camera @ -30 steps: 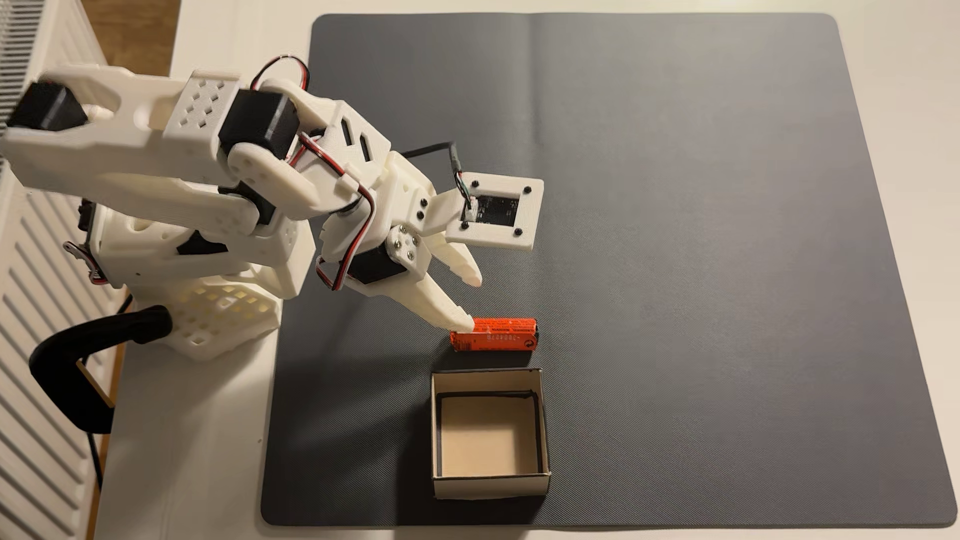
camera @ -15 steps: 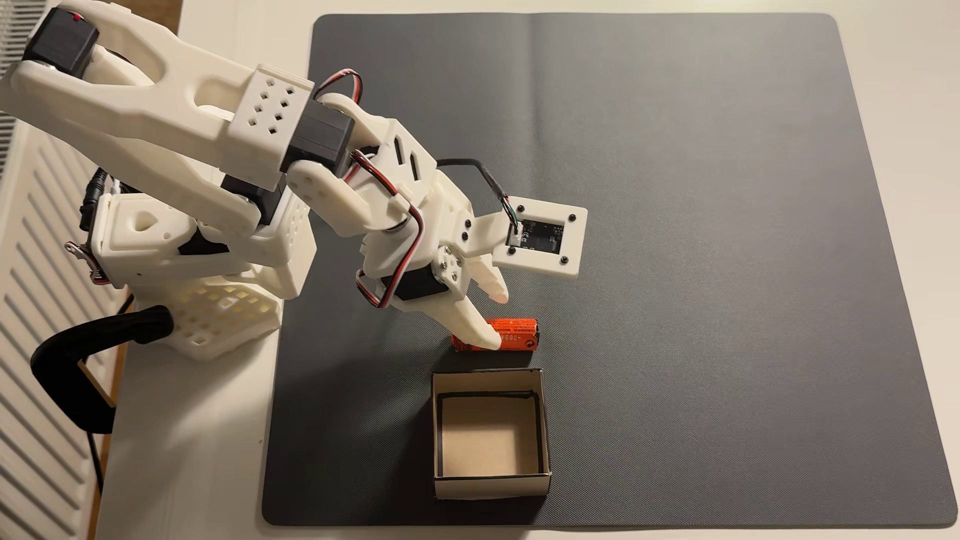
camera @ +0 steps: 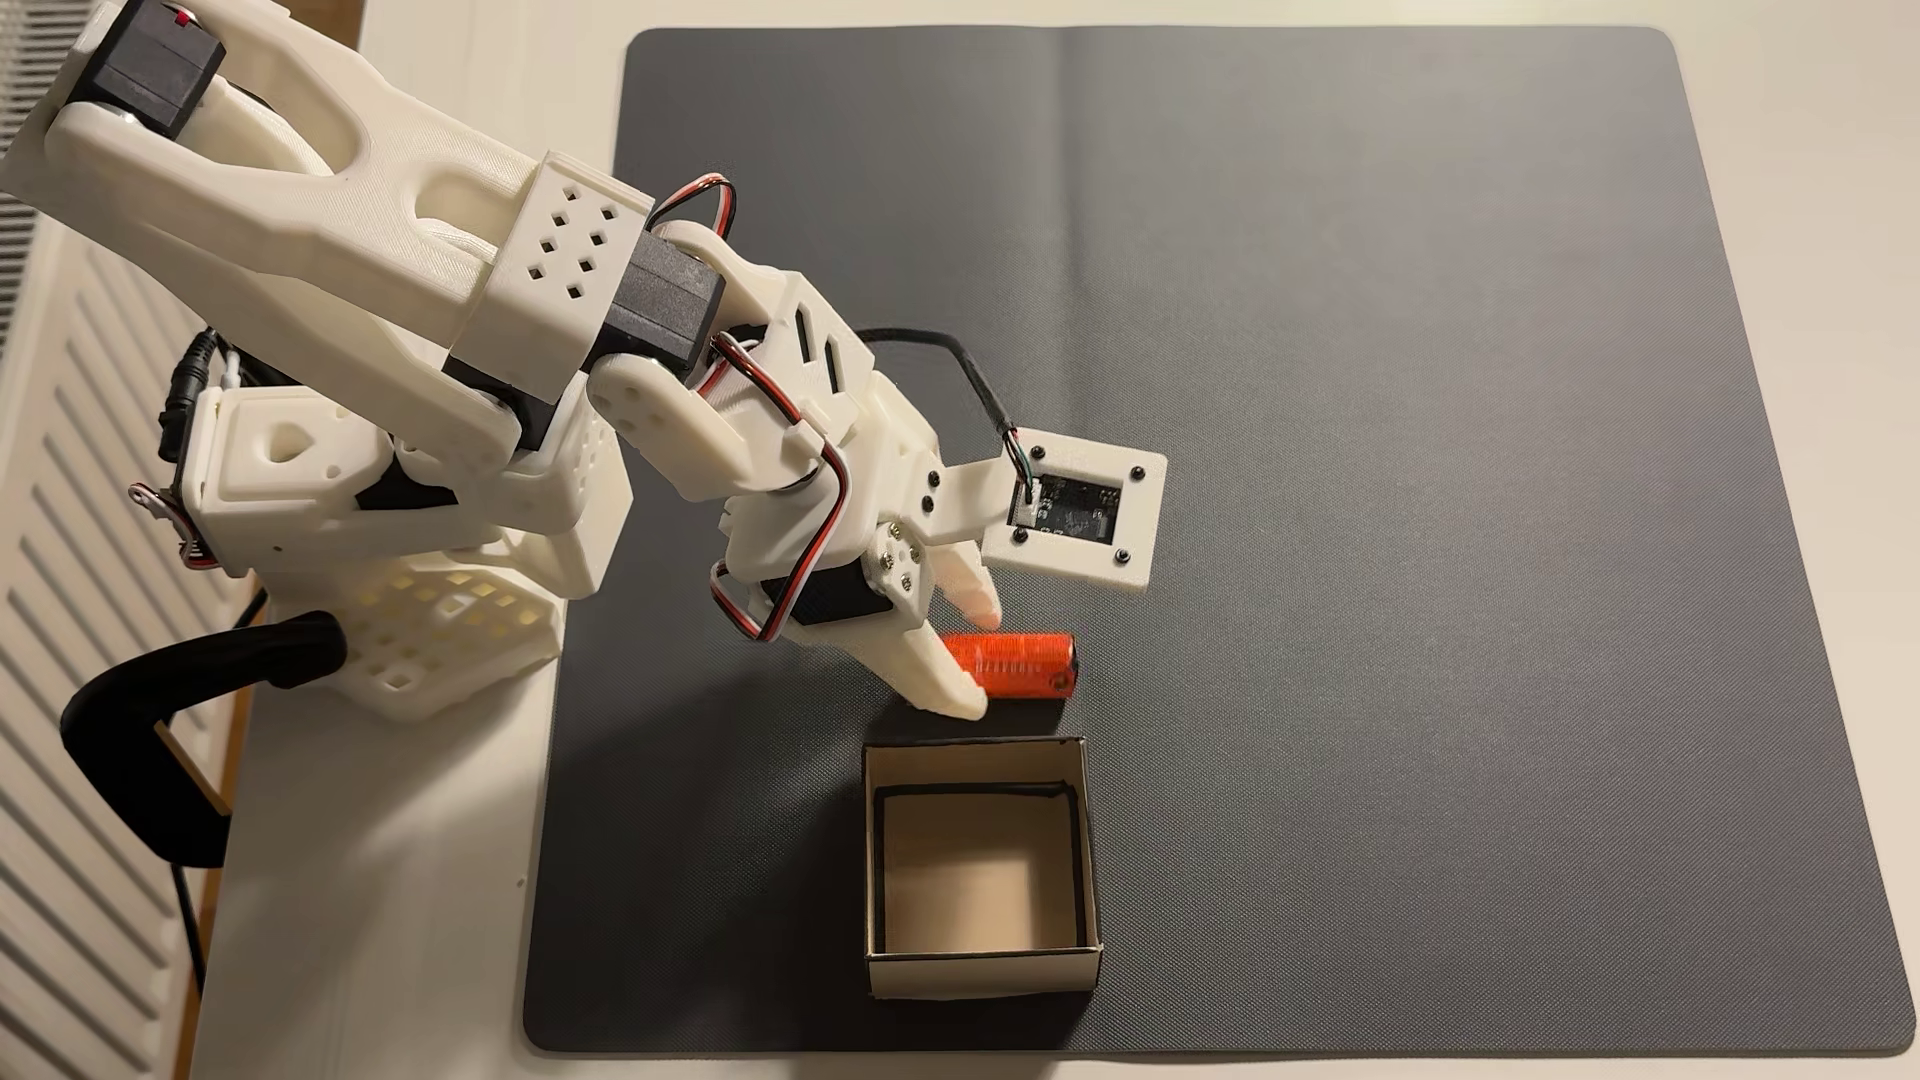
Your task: Pick the red object and place it in the box
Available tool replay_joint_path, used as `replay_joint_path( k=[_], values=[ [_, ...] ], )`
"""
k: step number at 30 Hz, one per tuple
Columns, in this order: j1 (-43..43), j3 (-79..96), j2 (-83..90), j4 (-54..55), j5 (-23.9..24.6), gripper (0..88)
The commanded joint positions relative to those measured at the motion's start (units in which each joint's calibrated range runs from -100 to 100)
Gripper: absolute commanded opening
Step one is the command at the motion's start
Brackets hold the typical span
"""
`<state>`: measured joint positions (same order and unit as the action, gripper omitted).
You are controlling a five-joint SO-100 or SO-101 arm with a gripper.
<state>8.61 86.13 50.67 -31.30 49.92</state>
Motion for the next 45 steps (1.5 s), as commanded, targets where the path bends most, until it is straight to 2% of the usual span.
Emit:
replay_joint_path(
  k=[1, 11, 21, 28, 34, 45],
  values=[
    [0.1, 0.3, -0.2, 0.5, -0.2, 6.3],
    [0.1, -2.9, 0.6, -0.9, -1.5, 1.0],
    [0.2, -24.3, 0.5, -17.6, -1.4, 0.9],
    [5.4, -32.7, 0.6, -28.8, -2.1, 0.8],
    [12.8, -32.7, 4.8, -28.6, -6.8, 0.8],
    [18.3, -19.4, 10.0, -17.6, -7.5, 1.2]
  ],
)
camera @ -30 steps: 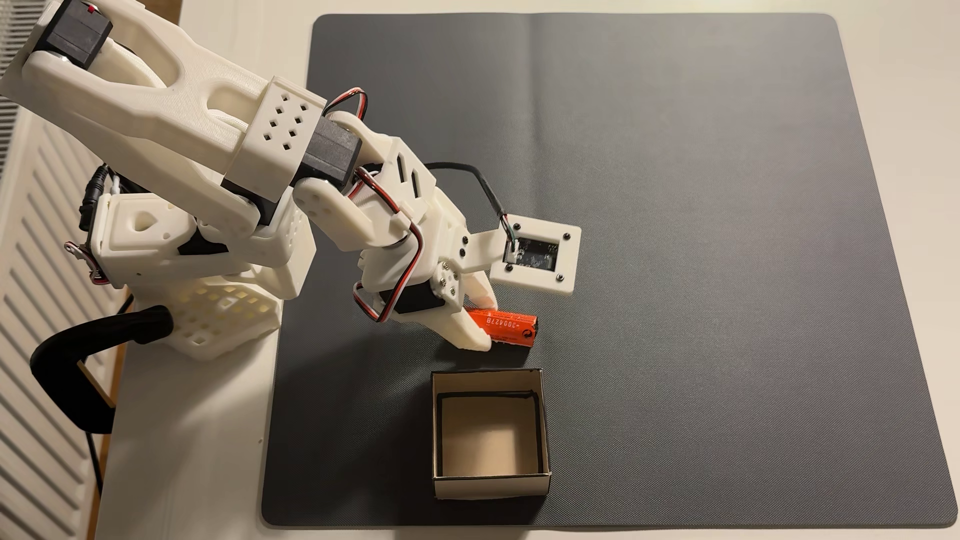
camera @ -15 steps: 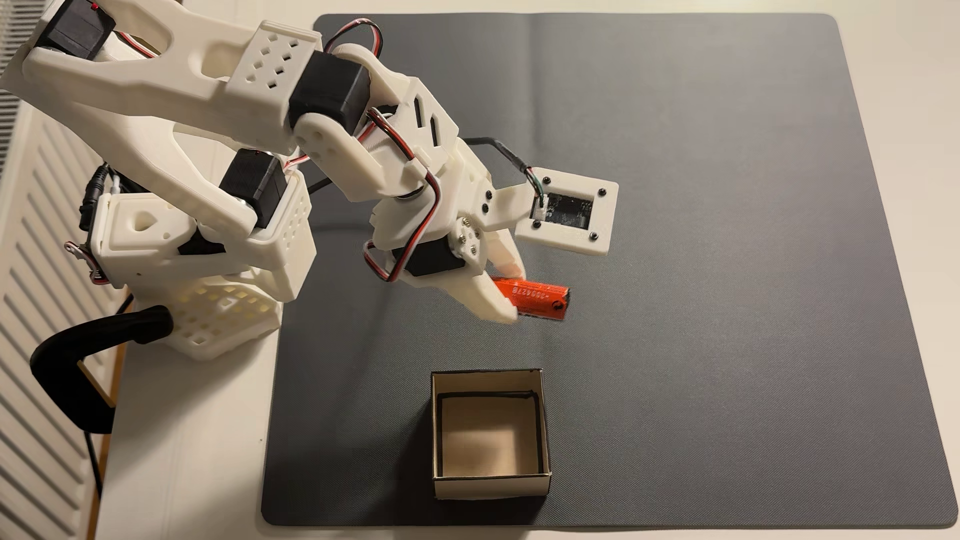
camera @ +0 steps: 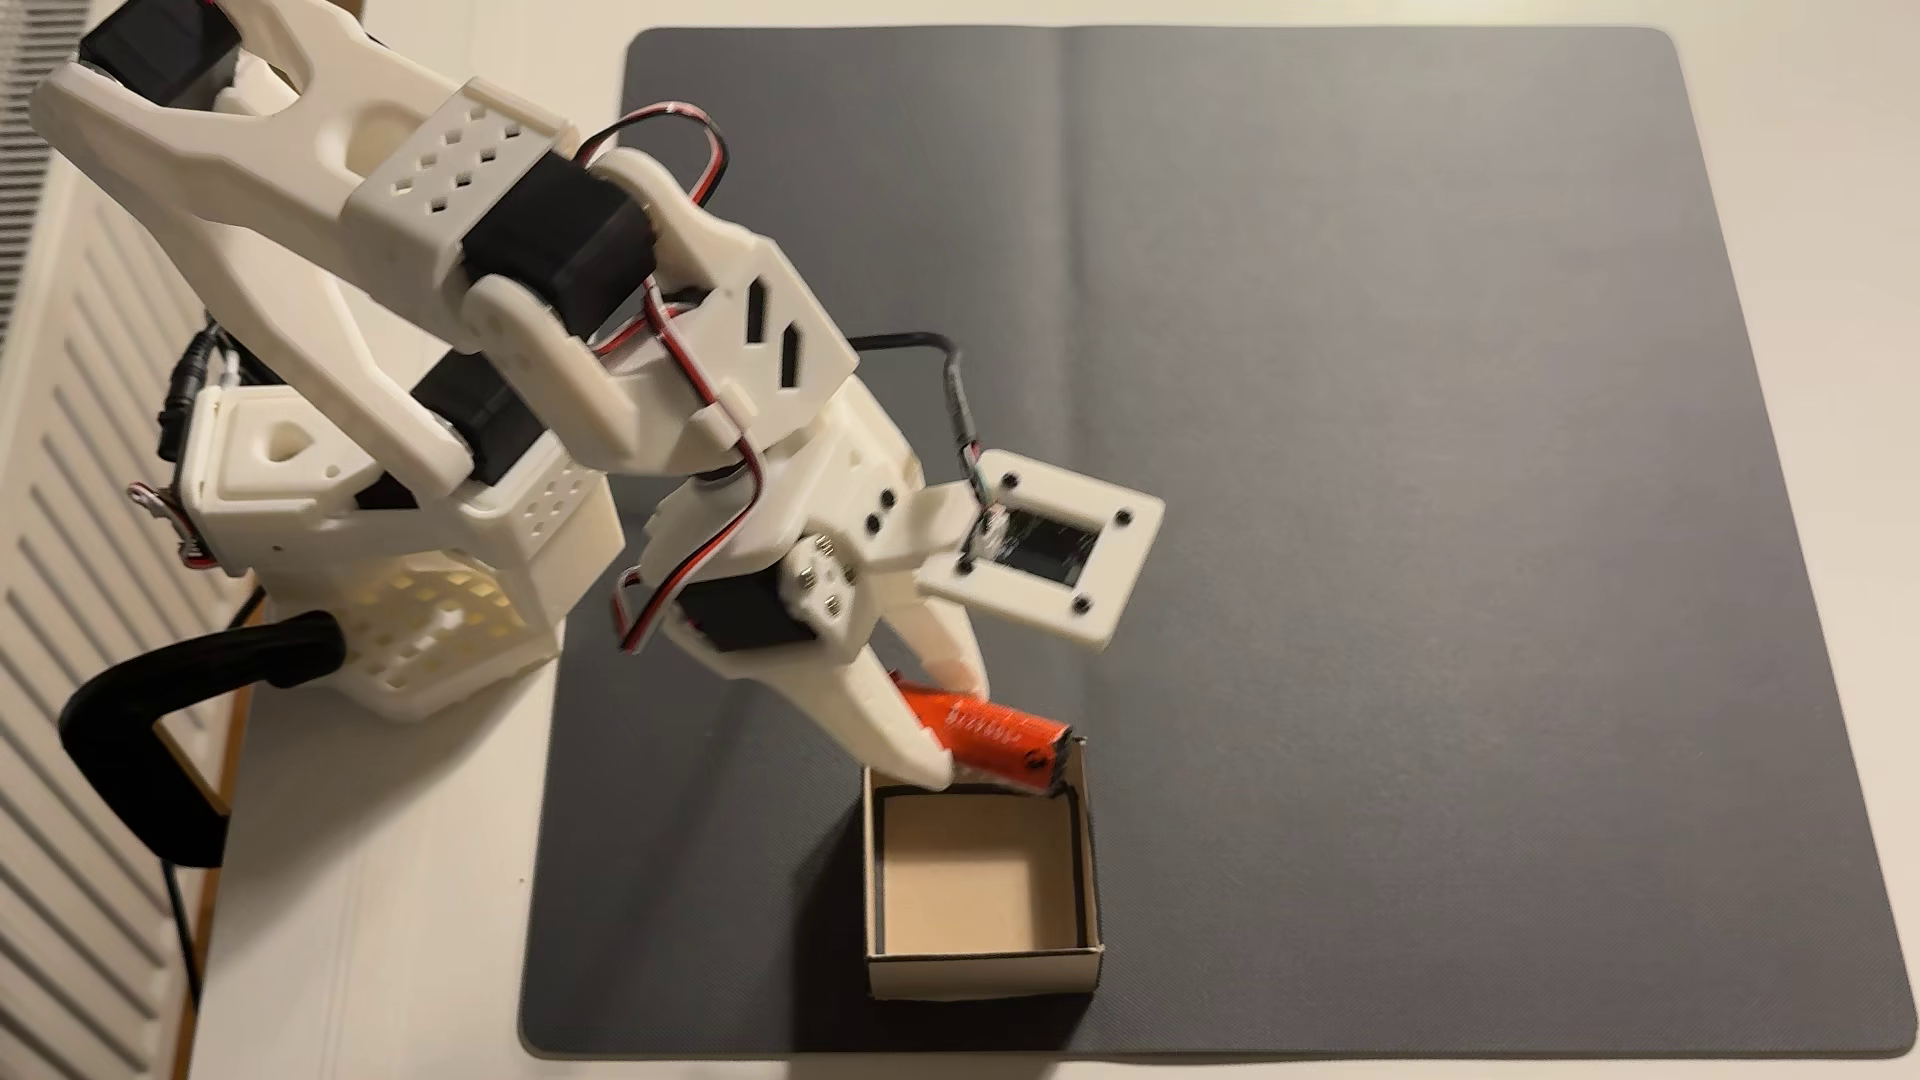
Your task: Pick the red object and place it in the box
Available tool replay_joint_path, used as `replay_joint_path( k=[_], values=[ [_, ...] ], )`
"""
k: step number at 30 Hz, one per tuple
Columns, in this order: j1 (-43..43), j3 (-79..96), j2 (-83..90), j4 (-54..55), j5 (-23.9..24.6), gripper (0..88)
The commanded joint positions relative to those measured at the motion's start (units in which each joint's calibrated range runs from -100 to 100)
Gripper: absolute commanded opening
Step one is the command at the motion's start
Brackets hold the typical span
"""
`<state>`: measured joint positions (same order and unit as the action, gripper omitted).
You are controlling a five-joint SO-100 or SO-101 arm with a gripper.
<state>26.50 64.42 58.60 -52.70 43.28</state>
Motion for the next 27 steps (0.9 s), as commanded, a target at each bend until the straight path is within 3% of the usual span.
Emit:
replay_joint_path(
  k=[1, 11, 17, 27],
  values=[
    [0.4, 3.3, 2.5, 4.9, -1.2, 1.2],
    [0.1, 7.9, 5.6, 7.6, -1.6, 1.5],
    [-0.1, 8.1, 5.4, 7.5, -1.6, 11.2],
    [-0.2, 8.4, 5.5, 7.5, -1.2, 13.0]
  ],
)
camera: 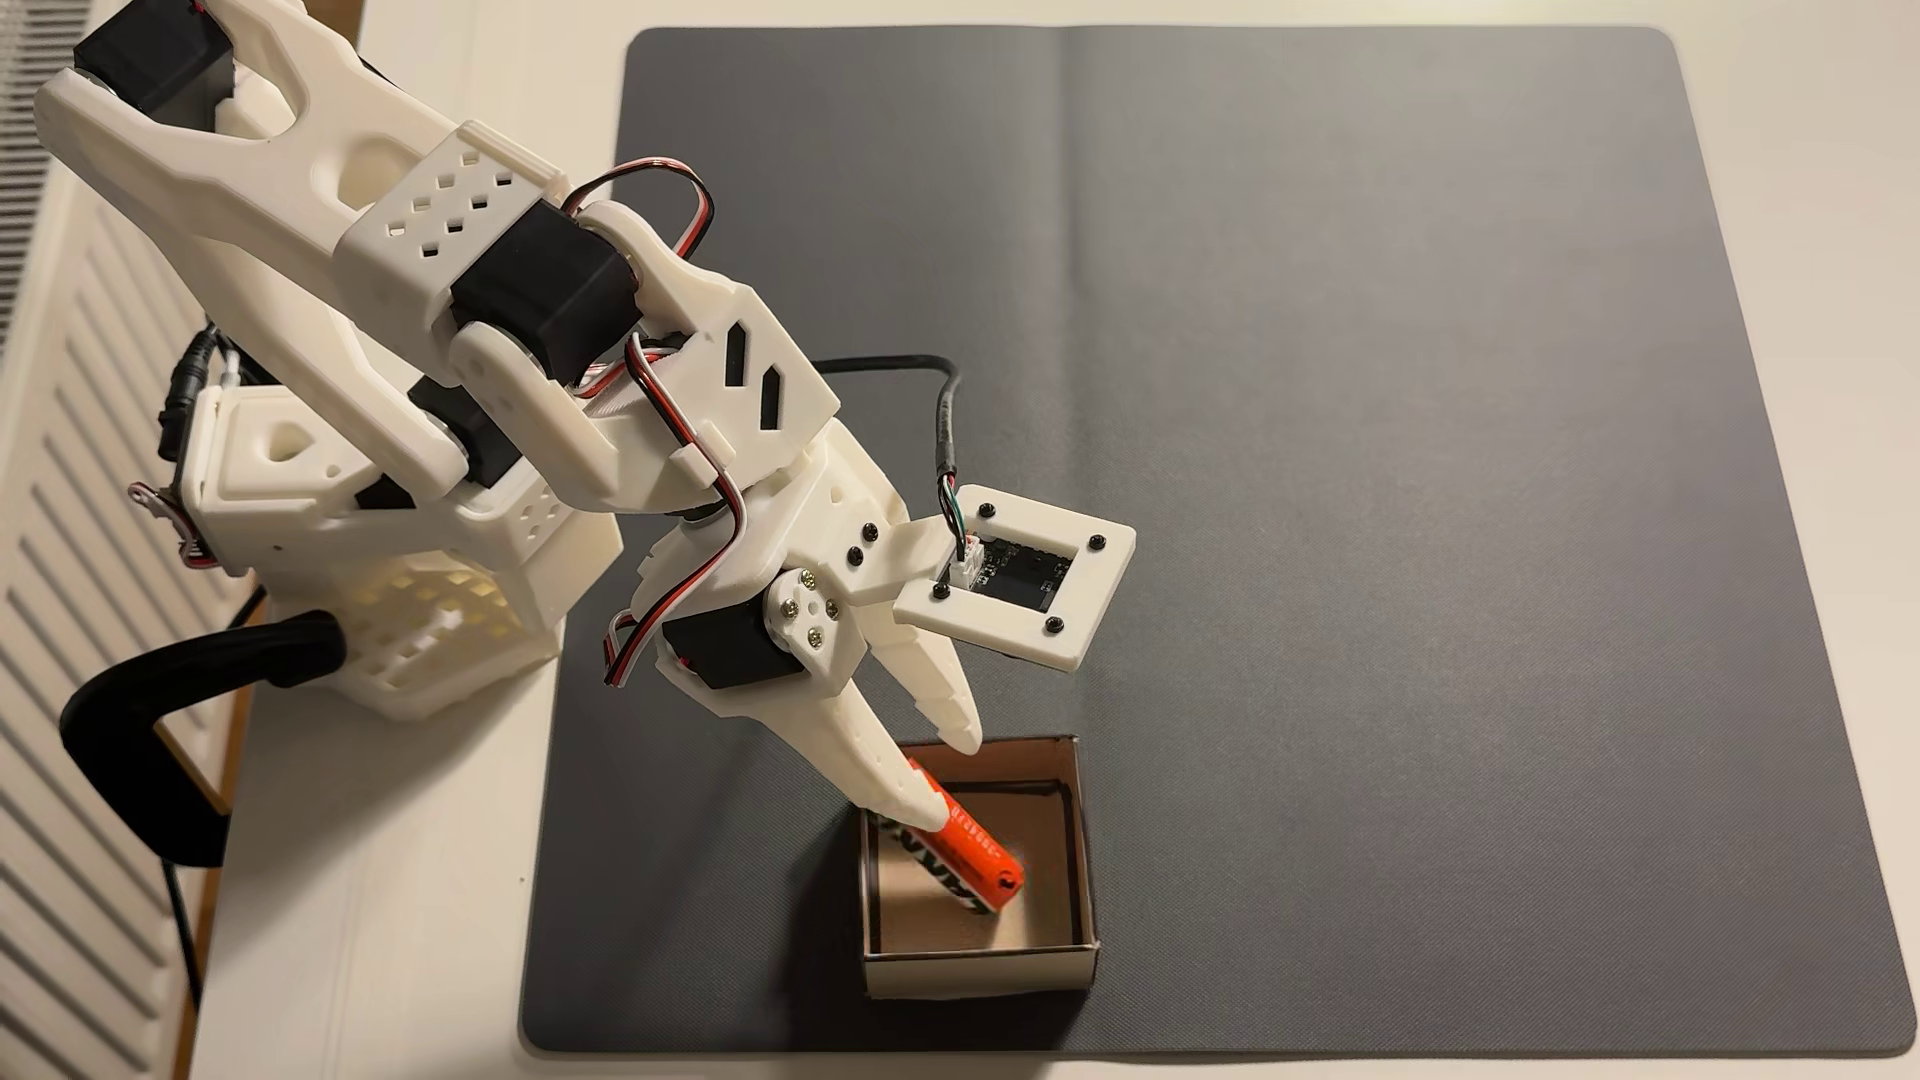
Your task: Pick the red object and place it in the box
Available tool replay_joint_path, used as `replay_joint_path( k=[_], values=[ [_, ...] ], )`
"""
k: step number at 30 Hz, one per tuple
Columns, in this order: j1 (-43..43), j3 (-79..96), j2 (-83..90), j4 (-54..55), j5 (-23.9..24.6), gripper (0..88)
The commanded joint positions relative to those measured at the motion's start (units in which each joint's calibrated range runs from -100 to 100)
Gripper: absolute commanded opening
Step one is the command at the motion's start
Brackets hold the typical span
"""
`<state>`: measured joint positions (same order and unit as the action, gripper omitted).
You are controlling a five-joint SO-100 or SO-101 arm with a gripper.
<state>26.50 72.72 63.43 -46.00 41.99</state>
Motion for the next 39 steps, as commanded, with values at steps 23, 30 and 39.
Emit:
replay_joint_path(
  k=[23, 30, 39],
  values=[
    [-20.9, -8.9, 18.6, -16.2, 7.9, 0.7],
    [-24.8, 6.8, 36.6, -16.7, 7.4, 0.7],
    [-24.9, 16.5, 35.8, -16.0, 7.3, 0.8]
  ],
)
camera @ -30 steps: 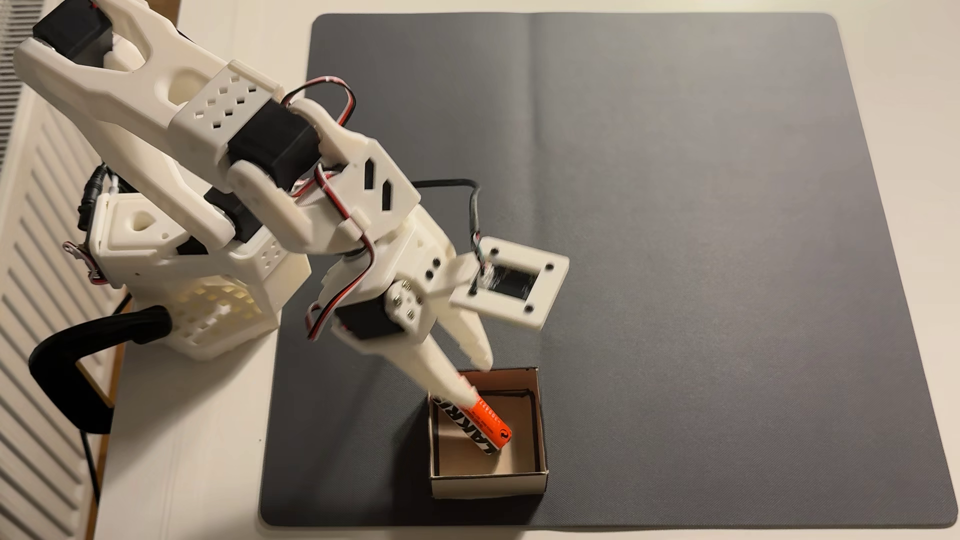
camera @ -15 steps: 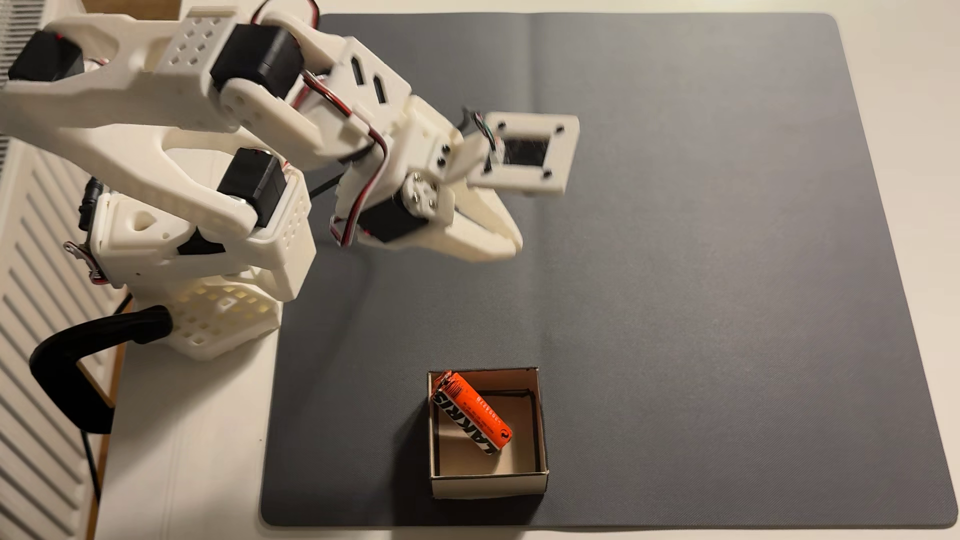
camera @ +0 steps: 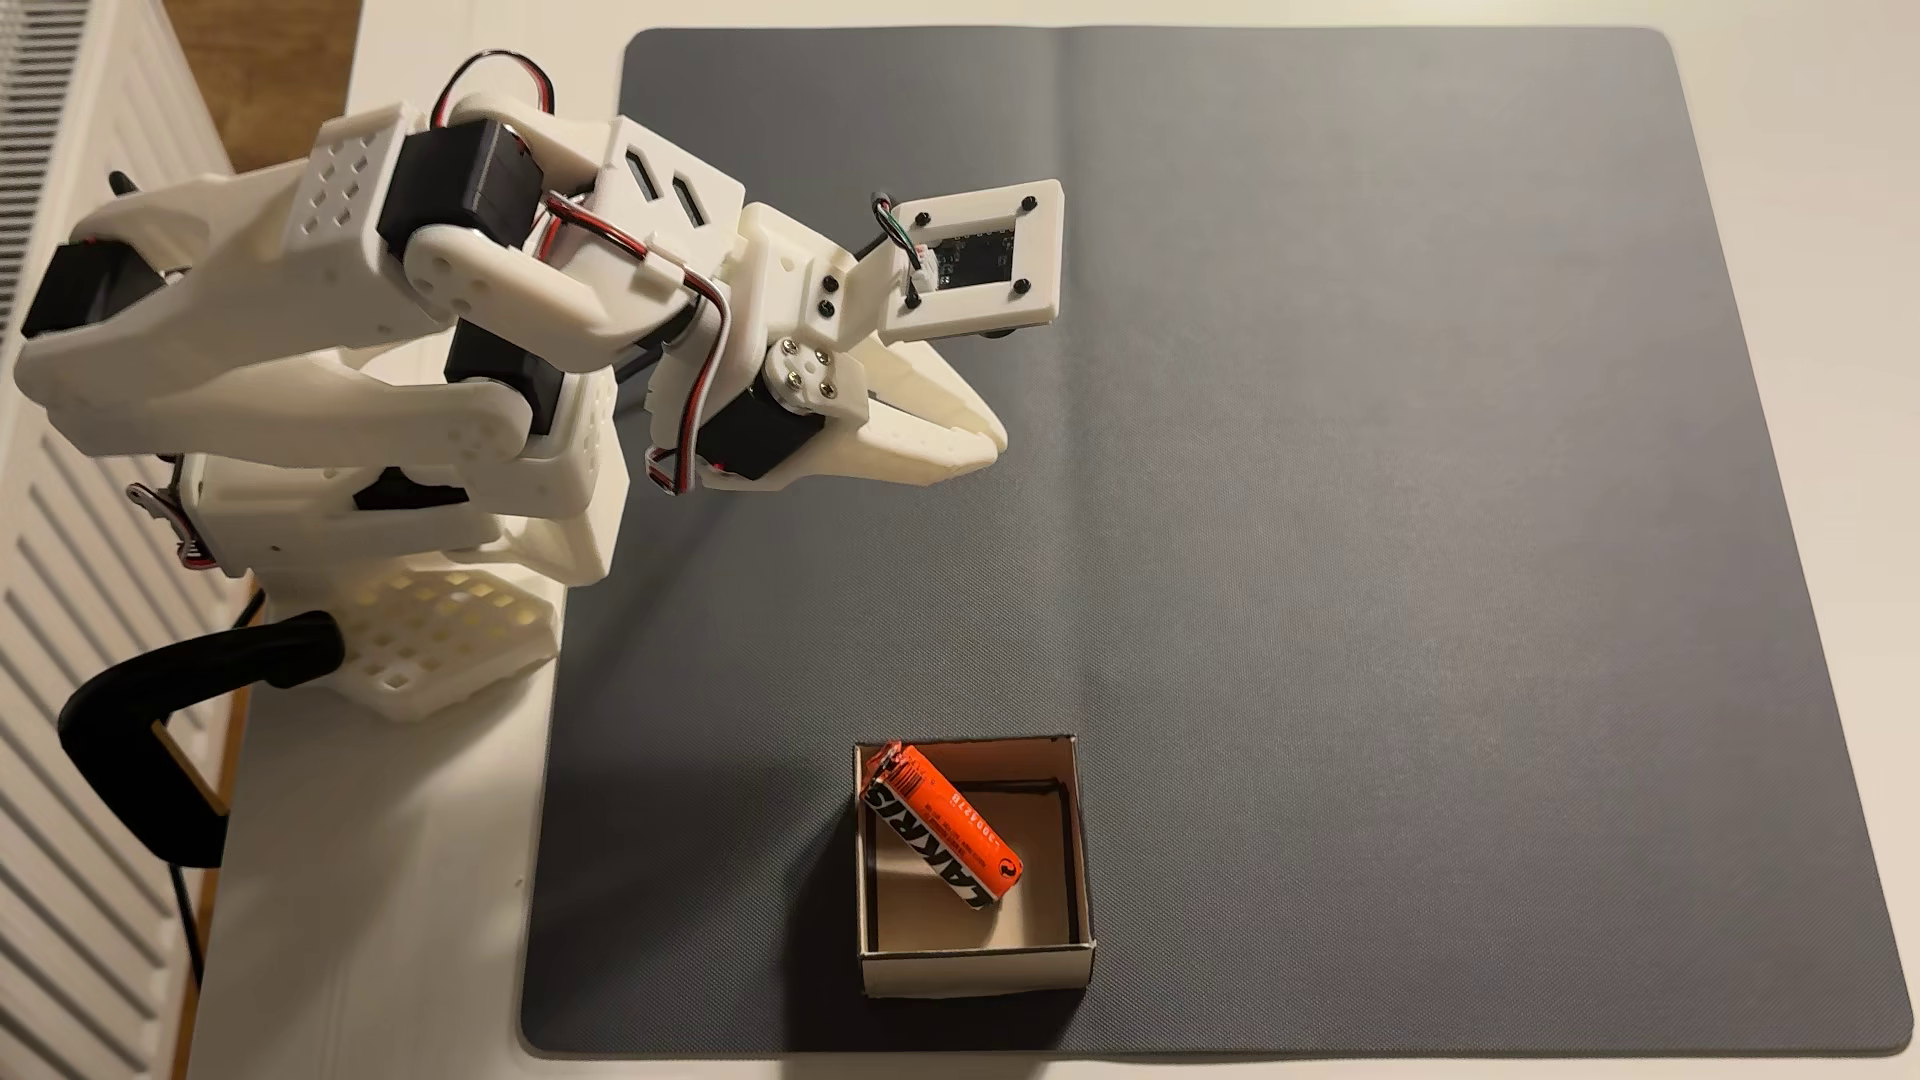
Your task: Pick the red object and place it in the box
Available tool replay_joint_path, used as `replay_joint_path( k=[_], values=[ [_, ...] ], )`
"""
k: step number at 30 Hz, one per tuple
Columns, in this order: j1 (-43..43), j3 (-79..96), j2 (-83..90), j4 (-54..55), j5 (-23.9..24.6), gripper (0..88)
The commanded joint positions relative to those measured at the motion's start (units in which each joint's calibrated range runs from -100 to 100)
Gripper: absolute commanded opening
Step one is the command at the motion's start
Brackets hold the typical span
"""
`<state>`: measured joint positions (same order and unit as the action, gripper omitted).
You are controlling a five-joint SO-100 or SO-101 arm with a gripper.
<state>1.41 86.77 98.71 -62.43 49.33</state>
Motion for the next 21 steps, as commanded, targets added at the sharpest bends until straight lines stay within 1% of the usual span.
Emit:
replay_joint_path(
  k=[1, 10, 18, 21],
  values=[
    [0.1, 3.8, 0.5, 0.5, 0.0, 0.8],
    [-2.2, 13.0, 0.5, -0.4, 0.0, 0.8],
    [-2.7, 13.0, 0.4, -12.5, 0.0, 0.7],
    [-2.7, 13.0, 0.4, -13.7, -0.1, 0.8]
  ],
)
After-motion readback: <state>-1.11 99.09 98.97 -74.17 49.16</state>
